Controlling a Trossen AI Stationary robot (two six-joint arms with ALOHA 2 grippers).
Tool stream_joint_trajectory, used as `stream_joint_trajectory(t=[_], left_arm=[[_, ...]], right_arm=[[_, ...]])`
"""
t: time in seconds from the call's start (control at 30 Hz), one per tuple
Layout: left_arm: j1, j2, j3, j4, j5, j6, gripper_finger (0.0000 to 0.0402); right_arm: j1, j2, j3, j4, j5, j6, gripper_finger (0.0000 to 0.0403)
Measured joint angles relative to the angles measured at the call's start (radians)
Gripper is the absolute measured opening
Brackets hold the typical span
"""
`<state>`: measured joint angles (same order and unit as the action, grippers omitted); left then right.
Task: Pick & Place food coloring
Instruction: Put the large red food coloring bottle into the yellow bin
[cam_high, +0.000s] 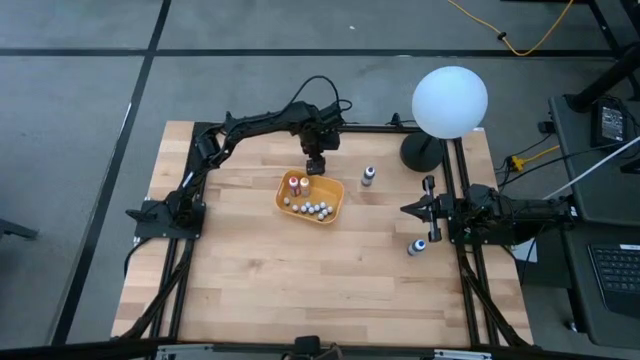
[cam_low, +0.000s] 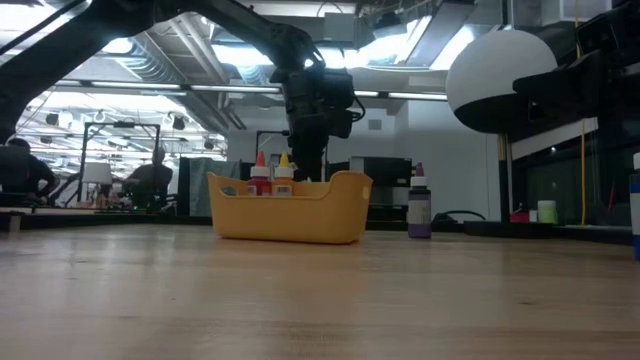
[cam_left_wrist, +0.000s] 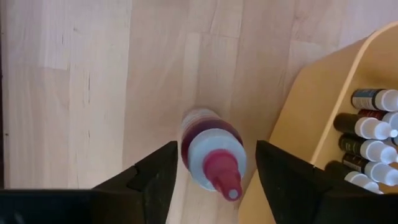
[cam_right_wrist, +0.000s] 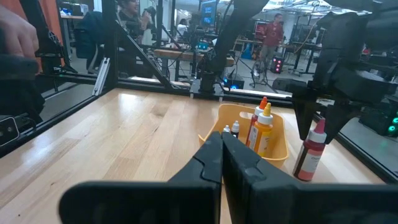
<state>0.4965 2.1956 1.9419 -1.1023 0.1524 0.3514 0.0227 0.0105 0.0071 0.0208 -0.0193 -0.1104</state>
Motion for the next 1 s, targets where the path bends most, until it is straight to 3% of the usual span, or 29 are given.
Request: stream_joint_trajectory(t=[0.47, 0.77, 1.0], left_arm=[[0.002, 0.0, 0.002, 0.001, -0.002, -0.027, 0.0123], [-0.014, -0.003, 0.008, -0.007, -0.002, -0.042, 0.0126], [-0.038, -0.005, 0.139, -0.072, -0.002, -0.043, 0.0117]], right_arm=[[0.0, 0.0, 0.0, 0.0, 0.0, 0.0, 0.0008], [0.0, 0.0, 0.0, 0.0, 0.0, 0.0, 0.0008], [0.0, 0.0, 0.0, 0.0, 0.0, 0.0, 0.0008]])
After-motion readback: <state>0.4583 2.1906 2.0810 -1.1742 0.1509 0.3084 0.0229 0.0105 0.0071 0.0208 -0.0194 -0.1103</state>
